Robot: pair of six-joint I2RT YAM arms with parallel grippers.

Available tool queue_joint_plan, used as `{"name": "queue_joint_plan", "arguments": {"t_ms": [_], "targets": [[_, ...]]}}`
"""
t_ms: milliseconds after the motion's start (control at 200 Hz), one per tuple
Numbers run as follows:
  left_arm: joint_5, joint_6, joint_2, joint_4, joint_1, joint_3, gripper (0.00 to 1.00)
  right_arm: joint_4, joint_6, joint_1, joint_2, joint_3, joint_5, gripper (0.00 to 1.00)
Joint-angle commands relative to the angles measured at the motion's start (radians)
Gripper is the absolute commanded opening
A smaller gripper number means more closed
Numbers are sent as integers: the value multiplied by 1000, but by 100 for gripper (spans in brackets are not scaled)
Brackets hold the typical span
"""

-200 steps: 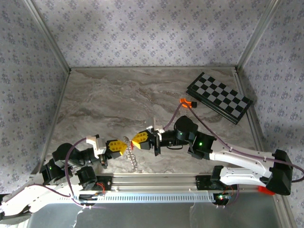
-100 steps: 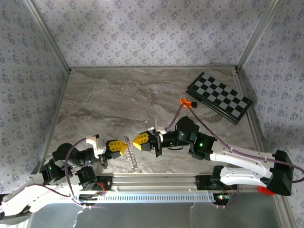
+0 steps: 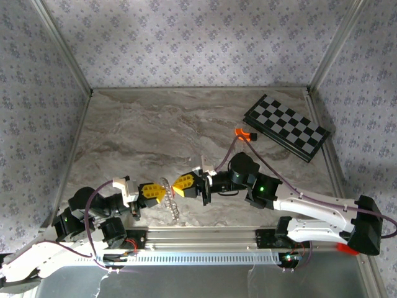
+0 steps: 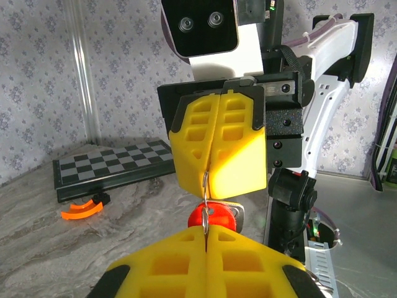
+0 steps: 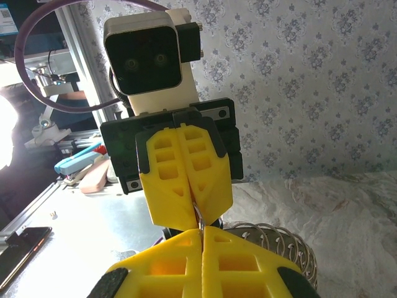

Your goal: Put the keys on the keyring

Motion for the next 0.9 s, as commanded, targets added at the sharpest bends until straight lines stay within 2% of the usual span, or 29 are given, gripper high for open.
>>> {"name": "queue_joint_plan", "arguments": {"t_ms": [0, 895], "targets": [[25, 13, 2, 61, 6, 7, 0, 45, -18, -2, 4, -3, -14, 0], [16, 14, -15, 59, 6, 8, 0, 12, -48, 11, 9, 12, -30, 0]]}}
